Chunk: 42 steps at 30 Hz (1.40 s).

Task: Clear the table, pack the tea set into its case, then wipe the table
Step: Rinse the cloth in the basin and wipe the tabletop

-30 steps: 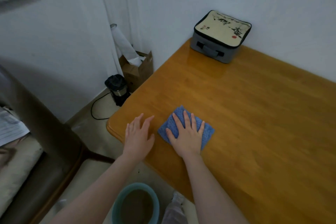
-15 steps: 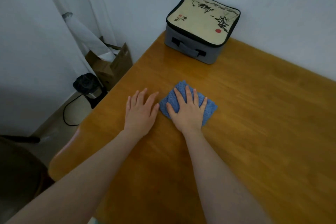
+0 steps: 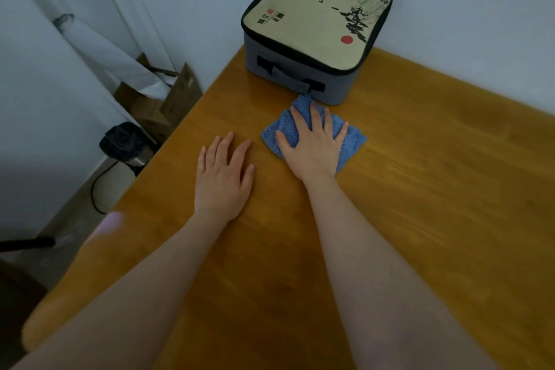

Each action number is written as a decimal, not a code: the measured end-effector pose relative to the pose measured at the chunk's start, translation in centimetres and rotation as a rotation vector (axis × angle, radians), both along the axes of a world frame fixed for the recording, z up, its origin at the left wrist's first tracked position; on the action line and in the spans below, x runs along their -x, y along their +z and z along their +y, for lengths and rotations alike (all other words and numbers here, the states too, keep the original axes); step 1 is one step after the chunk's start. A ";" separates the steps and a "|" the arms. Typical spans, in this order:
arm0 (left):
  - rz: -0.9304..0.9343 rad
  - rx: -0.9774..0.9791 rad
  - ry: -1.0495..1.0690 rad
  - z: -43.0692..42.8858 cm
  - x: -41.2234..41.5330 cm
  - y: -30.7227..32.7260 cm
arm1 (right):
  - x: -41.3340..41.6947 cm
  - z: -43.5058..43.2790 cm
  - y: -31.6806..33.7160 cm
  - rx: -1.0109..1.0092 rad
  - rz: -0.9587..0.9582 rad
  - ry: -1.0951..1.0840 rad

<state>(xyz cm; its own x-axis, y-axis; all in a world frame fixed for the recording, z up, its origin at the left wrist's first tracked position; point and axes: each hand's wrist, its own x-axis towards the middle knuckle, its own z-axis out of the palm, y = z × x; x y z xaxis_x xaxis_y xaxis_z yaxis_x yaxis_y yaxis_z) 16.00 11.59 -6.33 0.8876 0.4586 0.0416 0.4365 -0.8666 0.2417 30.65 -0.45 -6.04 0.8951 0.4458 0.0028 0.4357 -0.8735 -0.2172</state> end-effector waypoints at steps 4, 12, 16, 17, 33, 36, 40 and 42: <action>-0.016 0.013 -0.002 0.1 0.1 0.1 | 0.0 -0.4 -0.1 -0.023 -0.020 0.024; -0.018 0.017 -0.008 0.2 -0.1 0.2 | -1.2 -5.4 -0.1 0.047 0.000 -0.045; -0.049 0.009 -0.005 0.1 -0.2 0.0 | 0.7 -5.0 0.0 0.073 0.011 -0.041; -0.058 0.012 -0.005 0.1 -0.2 0.0 | 1.5 -5.0 0.0 0.075 0.013 -0.038; -0.084 0.022 0.032 -2.2 10.0 3.6 | 19.7 -6.3 0.1 0.071 0.020 0.044; -0.036 0.053 0.032 -3.1 14.4 3.3 | 24.1 -6.7 0.2 0.070 0.020 0.074; 0.003 0.079 0.036 -5.1 19.2 3.2 | 29.3 -7.3 0.3 0.056 0.024 0.102; -0.004 0.093 0.037 -6.1 21.3 3.3 | 31.7 -7.4 0.4 0.042 0.024 0.116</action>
<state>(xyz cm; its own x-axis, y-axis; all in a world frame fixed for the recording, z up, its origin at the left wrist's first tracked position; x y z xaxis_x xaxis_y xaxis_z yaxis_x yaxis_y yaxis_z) -5.27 5.48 -3.06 0.8699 0.4933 0.0011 0.4666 -0.8236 0.3223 -1.00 -7.90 -5.65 0.8373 0.5453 -0.0389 0.5291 -0.8262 -0.1936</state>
